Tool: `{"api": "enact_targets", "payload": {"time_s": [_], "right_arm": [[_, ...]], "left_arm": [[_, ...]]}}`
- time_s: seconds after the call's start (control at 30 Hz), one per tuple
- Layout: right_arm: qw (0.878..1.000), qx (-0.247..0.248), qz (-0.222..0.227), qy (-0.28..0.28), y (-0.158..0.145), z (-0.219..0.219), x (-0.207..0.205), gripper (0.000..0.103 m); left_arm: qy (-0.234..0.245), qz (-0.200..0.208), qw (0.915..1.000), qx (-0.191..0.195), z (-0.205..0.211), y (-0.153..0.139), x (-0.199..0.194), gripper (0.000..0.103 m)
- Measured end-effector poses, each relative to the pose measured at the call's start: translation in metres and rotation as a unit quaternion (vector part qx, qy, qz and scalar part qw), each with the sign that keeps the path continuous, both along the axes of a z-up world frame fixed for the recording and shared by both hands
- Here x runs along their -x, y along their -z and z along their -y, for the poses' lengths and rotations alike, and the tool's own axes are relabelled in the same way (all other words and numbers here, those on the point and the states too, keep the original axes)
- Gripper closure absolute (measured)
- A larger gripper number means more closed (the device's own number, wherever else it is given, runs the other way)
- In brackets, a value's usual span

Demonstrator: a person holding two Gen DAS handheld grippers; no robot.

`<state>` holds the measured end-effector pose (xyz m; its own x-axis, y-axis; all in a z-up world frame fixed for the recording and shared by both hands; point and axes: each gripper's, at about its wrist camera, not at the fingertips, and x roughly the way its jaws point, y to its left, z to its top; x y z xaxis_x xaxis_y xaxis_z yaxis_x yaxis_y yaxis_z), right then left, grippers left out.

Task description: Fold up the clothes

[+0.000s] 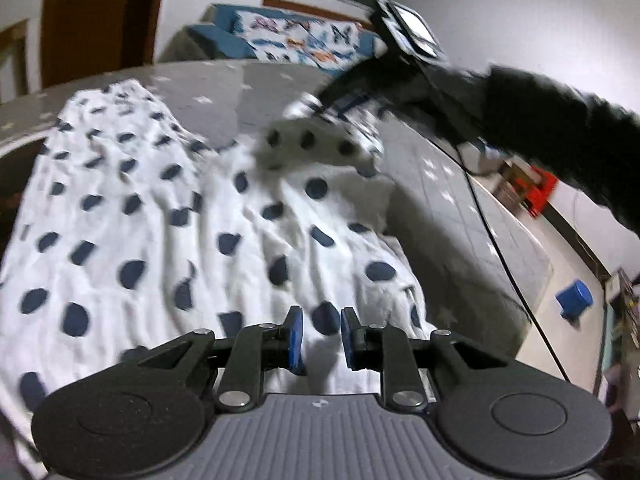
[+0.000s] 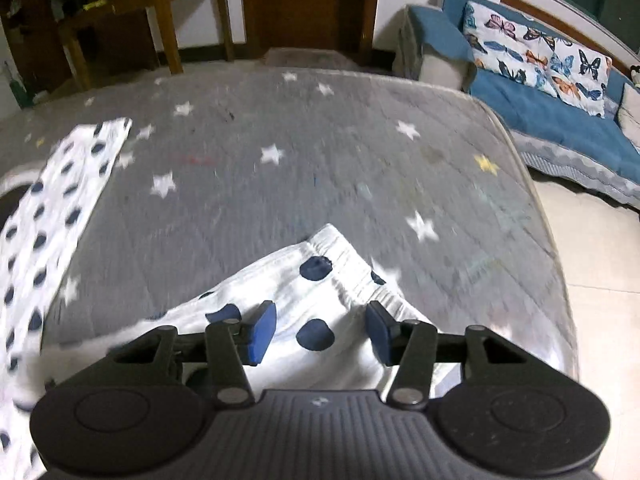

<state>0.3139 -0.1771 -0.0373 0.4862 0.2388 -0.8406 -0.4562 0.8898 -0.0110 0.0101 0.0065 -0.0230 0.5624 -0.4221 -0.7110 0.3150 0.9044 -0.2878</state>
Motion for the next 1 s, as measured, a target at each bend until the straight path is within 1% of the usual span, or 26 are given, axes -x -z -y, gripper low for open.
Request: {"api": "enact_targets", "payload": {"time_s": [0.13, 0.3, 0.37, 0.47, 0.6, 0.67, 0.7, 0.83, 0.93, 1.0], "right_arm": [[1.0, -0.001, 0.027, -0.009, 0.003, -0.018, -0.02, 0.051], [0.998, -0.01, 0.055, -0.019, 0.006, -0.037, -0.042, 0.046], [0.998, -0.014, 0.066, -0.02, 0.008, -0.042, -0.049, 0.043], [0.997, -0.019, 0.066, -0.021, 0.006, -0.043, -0.053, 0.043], [0.997, -0.025, 0.076, -0.01, -0.007, -0.028, -0.044, 0.042], [0.997, -0.027, 0.072, -0.006, -0.011, -0.02, -0.038, 0.042], [0.997, -0.026, 0.066, -0.012, -0.012, -0.016, -0.033, 0.043], [0.998, -0.014, 0.055, -0.039, -0.003, -0.011, -0.015, 0.044], [0.998, -0.014, 0.051, -0.035, 0.006, -0.004, -0.011, 0.044], [0.998, -0.023, 0.049, -0.022, 0.007, 0.004, -0.012, 0.044]], "left_arm": [[0.027, -0.009, 0.9996, 0.005, 0.006, 0.007, -0.002, 0.08], [0.06, -0.004, 0.9981, 0.017, 0.013, 0.008, 0.0, 0.08], [0.062, -0.001, 0.9979, 0.018, 0.015, 0.008, 0.002, 0.08], [0.061, 0.004, 0.9979, 0.019, 0.017, 0.007, 0.005, 0.08], [0.06, 0.01, 0.9979, 0.021, 0.019, 0.006, 0.009, 0.079], [0.06, 0.011, 0.9979, 0.021, 0.02, 0.005, 0.01, 0.078], [0.061, 0.011, 0.9979, 0.02, 0.021, 0.006, 0.01, 0.076], [0.064, 0.009, 0.9977, 0.018, 0.025, 0.007, 0.009, 0.074], [0.066, 0.008, 0.9976, 0.016, 0.027, 0.008, 0.009, 0.074], [0.068, 0.007, 0.9976, 0.015, 0.029, 0.009, 0.009, 0.074]]}}
